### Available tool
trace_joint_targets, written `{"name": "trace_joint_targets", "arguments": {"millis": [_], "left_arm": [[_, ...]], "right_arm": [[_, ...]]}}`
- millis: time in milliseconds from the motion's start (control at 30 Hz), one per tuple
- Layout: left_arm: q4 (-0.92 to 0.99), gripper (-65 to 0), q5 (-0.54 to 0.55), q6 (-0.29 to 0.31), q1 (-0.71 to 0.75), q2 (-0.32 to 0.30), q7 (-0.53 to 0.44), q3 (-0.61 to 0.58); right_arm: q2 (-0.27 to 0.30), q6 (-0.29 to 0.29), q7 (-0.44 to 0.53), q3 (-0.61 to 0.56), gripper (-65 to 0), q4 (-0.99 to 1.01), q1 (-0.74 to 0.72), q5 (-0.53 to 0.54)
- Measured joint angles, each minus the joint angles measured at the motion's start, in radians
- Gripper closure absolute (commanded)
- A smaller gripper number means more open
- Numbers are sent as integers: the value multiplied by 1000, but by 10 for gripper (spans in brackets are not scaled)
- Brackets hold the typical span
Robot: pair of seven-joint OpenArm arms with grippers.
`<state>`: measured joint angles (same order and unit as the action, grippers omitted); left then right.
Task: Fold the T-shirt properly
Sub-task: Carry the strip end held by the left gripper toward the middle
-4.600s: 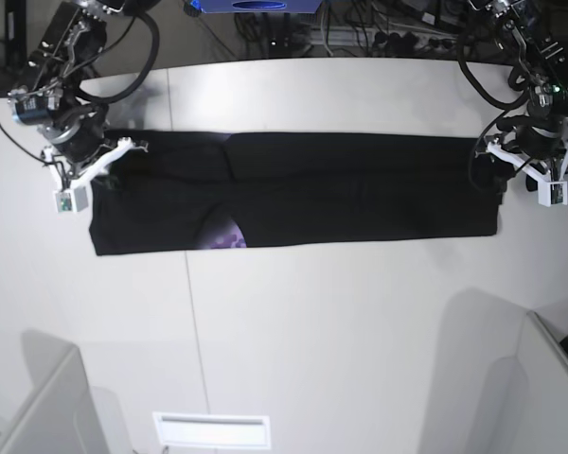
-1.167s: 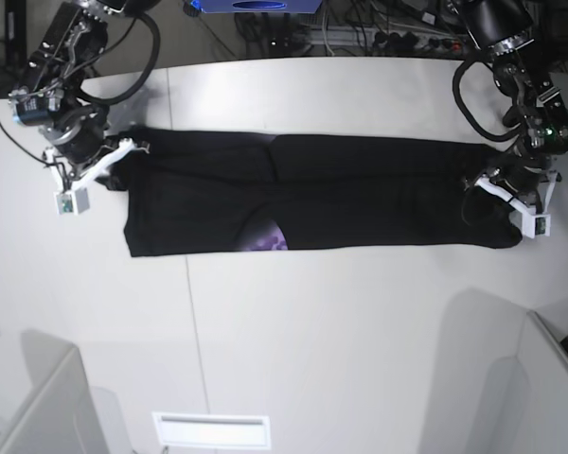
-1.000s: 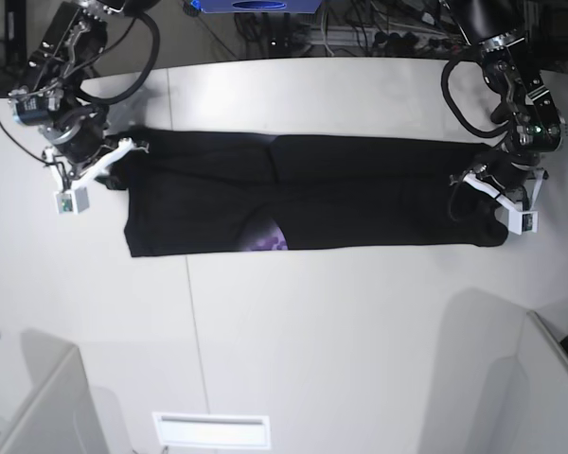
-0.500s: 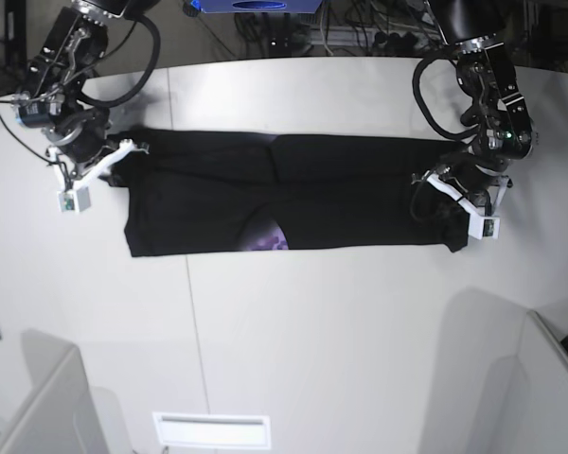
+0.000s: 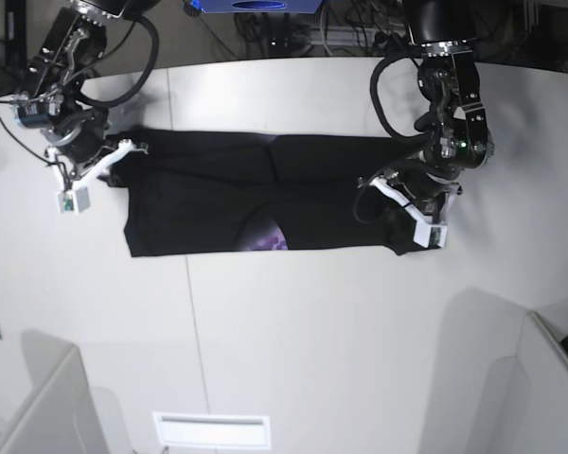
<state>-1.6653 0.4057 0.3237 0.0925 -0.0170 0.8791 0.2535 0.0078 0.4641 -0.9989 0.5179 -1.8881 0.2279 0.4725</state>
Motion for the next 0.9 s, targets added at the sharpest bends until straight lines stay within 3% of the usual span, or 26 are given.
{"name": "trace_joint_targets", "arguments": {"millis": [500,567,900], "left_arm": [[0,0,4,-2,-10,87,0,-80],[0,0,5,-3,-15,97,45,-80],[1,0,0,-2,-34,103,66,-79]], "right_arm": [[0,0,0,0,0,0,0,0],[0,0,0,0,0,0,0,0],[0,0,0,0,0,0,0,0]]}}
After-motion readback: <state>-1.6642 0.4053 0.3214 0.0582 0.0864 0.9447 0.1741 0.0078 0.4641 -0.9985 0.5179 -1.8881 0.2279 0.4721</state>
